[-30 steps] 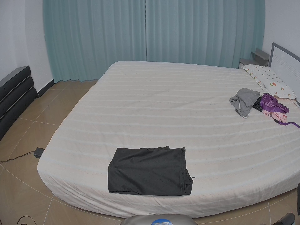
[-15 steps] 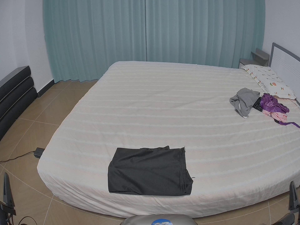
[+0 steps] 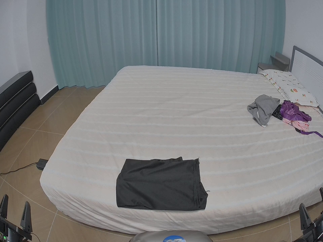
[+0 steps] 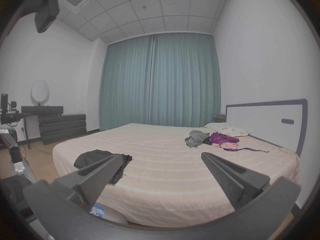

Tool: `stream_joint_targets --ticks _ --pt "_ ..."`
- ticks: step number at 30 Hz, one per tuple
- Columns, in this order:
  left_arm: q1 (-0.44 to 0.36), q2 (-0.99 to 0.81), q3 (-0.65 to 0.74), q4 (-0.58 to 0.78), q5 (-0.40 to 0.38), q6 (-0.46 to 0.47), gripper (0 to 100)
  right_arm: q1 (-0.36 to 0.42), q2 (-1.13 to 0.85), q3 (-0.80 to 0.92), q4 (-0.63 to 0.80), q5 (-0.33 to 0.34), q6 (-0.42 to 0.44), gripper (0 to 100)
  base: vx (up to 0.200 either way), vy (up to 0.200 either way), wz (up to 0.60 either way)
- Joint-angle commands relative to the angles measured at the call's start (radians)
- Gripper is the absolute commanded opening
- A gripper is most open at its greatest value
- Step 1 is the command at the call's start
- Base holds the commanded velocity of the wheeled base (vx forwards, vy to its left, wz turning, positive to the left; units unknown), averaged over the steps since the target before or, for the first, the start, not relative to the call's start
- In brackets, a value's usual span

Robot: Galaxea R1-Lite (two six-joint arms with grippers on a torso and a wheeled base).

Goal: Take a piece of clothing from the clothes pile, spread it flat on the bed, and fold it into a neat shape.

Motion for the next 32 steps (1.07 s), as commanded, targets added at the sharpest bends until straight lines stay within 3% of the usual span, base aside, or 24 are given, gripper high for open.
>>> stream_joint_targets --ticks 1,8,32 --pt "0.000 -0.005 0.018 0.002 0.005 -0.011 100 0.000 -0.010 0.018 0.004 -0.003 0.019 100 0.000 0.000 0.00" --pt "-0.001 -0.009 0.018 0.027 -0.087 -0.031 100 0.000 -0.010 0.018 0.006 -0.003 0.028 100 0.000 0.000 0.00" --pt "-0.001 -0.006 0.018 0.039 -0.095 -0.008 100 0.002 -0.011 0.018 0.004 -0.003 0.039 100 0.000 0.000 0.00"
